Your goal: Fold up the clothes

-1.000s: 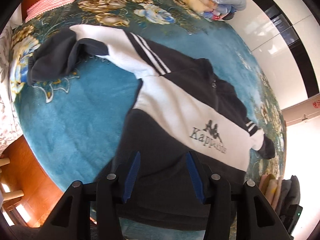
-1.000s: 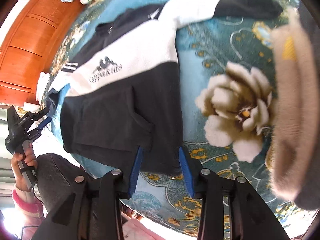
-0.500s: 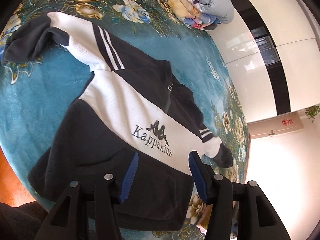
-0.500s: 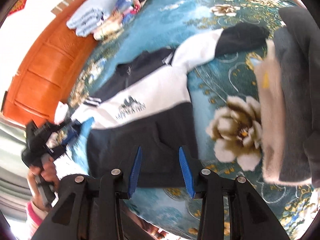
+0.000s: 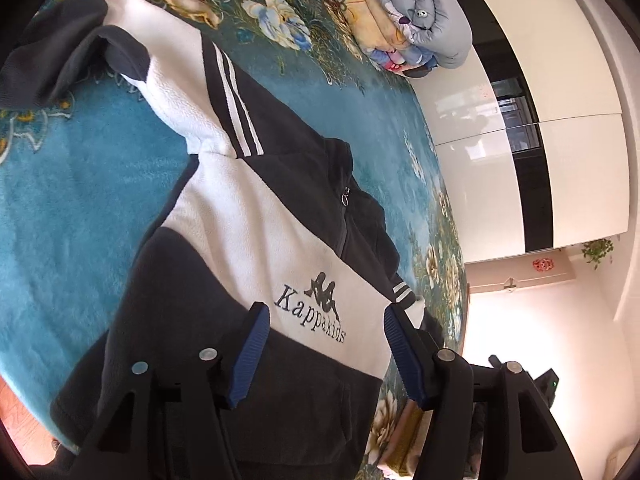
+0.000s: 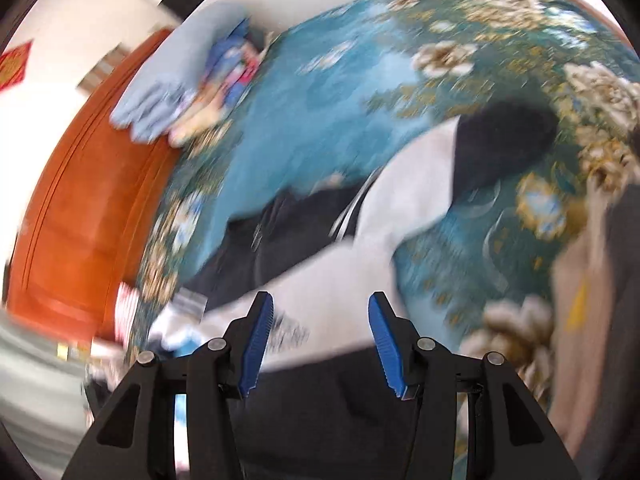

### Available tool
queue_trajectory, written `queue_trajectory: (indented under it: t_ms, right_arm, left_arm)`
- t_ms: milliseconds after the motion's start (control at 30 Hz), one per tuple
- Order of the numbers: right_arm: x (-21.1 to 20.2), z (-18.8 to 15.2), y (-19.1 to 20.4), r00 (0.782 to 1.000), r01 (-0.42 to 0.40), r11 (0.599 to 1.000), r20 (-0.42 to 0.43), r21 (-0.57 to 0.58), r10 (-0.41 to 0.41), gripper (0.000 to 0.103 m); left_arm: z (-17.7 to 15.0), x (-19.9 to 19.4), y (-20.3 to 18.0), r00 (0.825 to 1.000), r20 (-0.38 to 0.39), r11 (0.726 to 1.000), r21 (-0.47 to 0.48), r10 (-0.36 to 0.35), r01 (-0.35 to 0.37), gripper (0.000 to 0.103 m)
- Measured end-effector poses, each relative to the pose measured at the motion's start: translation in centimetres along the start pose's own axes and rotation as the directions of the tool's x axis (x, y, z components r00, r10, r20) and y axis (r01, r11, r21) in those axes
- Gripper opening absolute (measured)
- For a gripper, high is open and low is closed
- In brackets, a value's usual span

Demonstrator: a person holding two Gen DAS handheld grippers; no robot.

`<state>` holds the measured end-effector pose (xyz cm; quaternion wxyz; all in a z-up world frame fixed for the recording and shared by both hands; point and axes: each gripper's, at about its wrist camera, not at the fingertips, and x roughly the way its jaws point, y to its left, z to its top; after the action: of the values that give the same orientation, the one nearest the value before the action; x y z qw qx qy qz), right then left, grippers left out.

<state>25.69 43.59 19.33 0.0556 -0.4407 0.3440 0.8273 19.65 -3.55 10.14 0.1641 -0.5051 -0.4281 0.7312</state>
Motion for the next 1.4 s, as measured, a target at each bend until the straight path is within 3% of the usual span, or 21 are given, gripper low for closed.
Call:
queue_trajectory:
  t_ms: [100, 233, 333, 433, 567, 633, 767, 1033, 1100, 1133, 1167, 1267, 1400]
  right_arm:
    - [0.0, 4.7, -2.4, 0.995, 0.062, 0.995, 0.078, 0.073, -0.067, 0.051]
    - [1.8, 9.3, -5.7, 0.979, 0.173, 0.973, 0.080, 0.153, -0.187, 0.051]
    - [4.2, 12.2, -7.7, 0.953, 0.299, 0.943, -0.002, 0.148, -0.302, 0.051]
    - [6.0, 14.3, -9.5, 0.931, 0.366, 0.924, -0.042, 0.113, -0.364, 0.051]
    - [9.7, 14.5, -12.8, 0.873, 0.482, 0.865, -0.153, 0.140, -0.462, 0.051]
    - [11.5, 13.9, -14.3, 0.861, 0.502, 0.850, -0.185, 0.160, -0.473, 0.051]
    - [12.4, 13.5, -16.9, 0.851, 0.525, 0.813, -0.164, 0.251, -0.498, 0.051]
    - [12.3, 11.0, -21.6, 0.908, 0.387, 0.727, -0.096, 0.568, -0.408, 0.051]
    - [11.6, 10.7, -22.0, 0.918, 0.340, 0.709, -0.054, 0.618, -0.393, 0.042]
    - [11.2, 10.6, -22.0, 0.922, 0.320, 0.708, -0.034, 0.629, -0.386, 0.018]
    - [10.8, 10.5, -22.0, 0.925, 0.301, 0.710, -0.015, 0.636, -0.379, 0.008]
    - [8.8, 10.8, -21.2, 0.931, 0.246, 0.739, 0.060, 0.627, -0.361, 0.008]
    - [5.3, 12.3, -17.6, 0.919, 0.205, 0.814, 0.179, 0.543, -0.351, 0.008]
  left_arm:
    - [0.8, 1.7, -0.2, 0.999, -0.025, 0.999, 0.024, -0.021, 0.022, 0.064]
    - [1.3, 3.9, -0.3, 0.996, -0.073, 0.997, 0.065, -0.044, 0.049, 0.064]
    - [1.4, 5.3, 0.0, 0.993, -0.112, 0.993, 0.104, -0.035, 0.047, 0.064]
    - [1.6, 6.6, 0.6, 0.989, -0.145, 0.993, 0.112, -0.023, 0.039, 0.064]
    - [2.0, 7.6, 1.8, 0.986, -0.164, 0.996, 0.077, -0.028, 0.041, 0.064]
    - [2.2, 7.9, 2.3, 0.985, -0.169, 0.997, 0.066, -0.020, 0.031, 0.064]
    - [2.6, 7.9, 3.3, 0.986, -0.167, 0.999, 0.037, -0.010, 0.016, 0.064]
    - [2.9, 7.3, 3.9, 0.987, -0.159, 1.000, 0.019, -0.008, 0.011, 0.064]
    - [2.8, 7.2, 3.9, 0.987, -0.160, 1.000, 0.025, -0.002, 0.006, 0.064]
    - [2.9, 7.1, 4.0, 0.987, -0.160, 1.000, 0.022, -0.005, 0.008, 0.064]
    - [2.9, 7.0, 4.0, 0.987, -0.159, 1.000, 0.019, -0.007, 0.010, 0.064]
    - [3.1, 6.5, 4.2, 0.989, -0.145, 1.000, 0.012, -0.014, 0.015, 0.064]
    - [3.3, 5.9, 4.3, 0.992, -0.123, 1.000, 0.012, -0.014, 0.015, 0.064]
